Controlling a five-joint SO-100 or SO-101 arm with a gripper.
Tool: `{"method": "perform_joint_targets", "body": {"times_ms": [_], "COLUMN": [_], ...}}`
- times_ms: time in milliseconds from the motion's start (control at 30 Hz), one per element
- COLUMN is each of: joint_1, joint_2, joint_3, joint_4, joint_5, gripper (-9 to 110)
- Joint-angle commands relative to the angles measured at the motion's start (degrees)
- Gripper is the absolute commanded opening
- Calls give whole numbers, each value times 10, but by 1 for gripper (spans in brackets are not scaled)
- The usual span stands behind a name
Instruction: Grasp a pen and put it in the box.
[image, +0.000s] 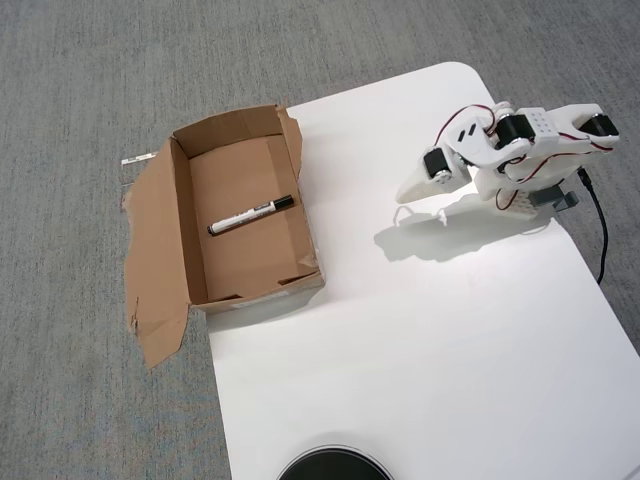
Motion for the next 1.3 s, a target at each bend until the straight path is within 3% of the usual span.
{"method": "perform_joint_targets", "body": {"times_ms": [0,600,1267], "joint_1": [-1,-1,-1], "joint_2": [36,36,35], "joint_3": [-1,-1,-1], "joint_4": [3,224,242], "joint_5": [-2,2,-1], "gripper": [1,0,0]}}
